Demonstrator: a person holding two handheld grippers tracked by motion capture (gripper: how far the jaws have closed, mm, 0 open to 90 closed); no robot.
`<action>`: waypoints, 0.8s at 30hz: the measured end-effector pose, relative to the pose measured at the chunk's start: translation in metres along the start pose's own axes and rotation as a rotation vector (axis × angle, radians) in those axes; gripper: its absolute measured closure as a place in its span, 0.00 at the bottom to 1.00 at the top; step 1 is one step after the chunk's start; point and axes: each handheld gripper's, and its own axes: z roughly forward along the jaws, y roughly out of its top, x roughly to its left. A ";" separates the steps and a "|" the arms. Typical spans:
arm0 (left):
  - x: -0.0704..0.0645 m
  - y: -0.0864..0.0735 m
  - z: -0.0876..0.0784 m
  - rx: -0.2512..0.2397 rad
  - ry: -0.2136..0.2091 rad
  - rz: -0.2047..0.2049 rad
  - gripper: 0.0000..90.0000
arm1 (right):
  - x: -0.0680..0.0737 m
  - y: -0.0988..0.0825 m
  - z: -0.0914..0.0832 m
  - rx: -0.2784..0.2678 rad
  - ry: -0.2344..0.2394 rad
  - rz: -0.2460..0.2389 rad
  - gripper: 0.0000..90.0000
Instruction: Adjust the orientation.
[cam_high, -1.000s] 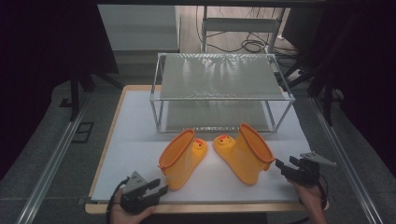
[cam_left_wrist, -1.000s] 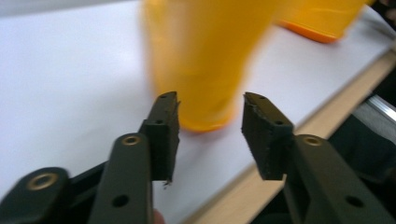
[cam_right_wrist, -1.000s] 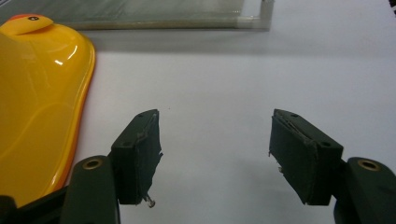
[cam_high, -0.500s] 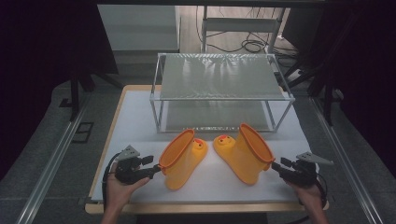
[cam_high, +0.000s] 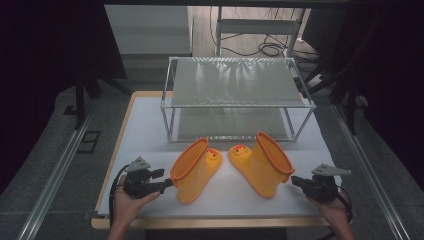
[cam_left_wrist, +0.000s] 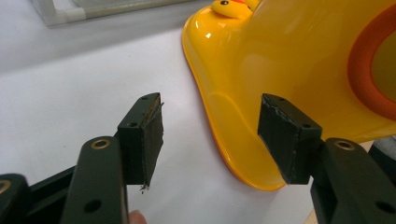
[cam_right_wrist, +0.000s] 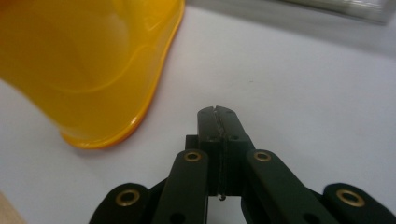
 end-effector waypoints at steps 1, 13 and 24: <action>0.000 0.000 0.001 0.004 0.002 0.004 0.45 | 0.003 0.000 0.002 0.009 0.005 -0.015 1.00; -0.003 -0.001 0.003 -0.006 0.019 0.006 0.46 | 0.034 0.008 0.032 0.042 0.049 -0.141 1.00; -0.003 -0.003 0.004 0.002 0.016 0.003 0.46 | 0.054 0.010 0.032 0.075 0.157 -0.210 1.00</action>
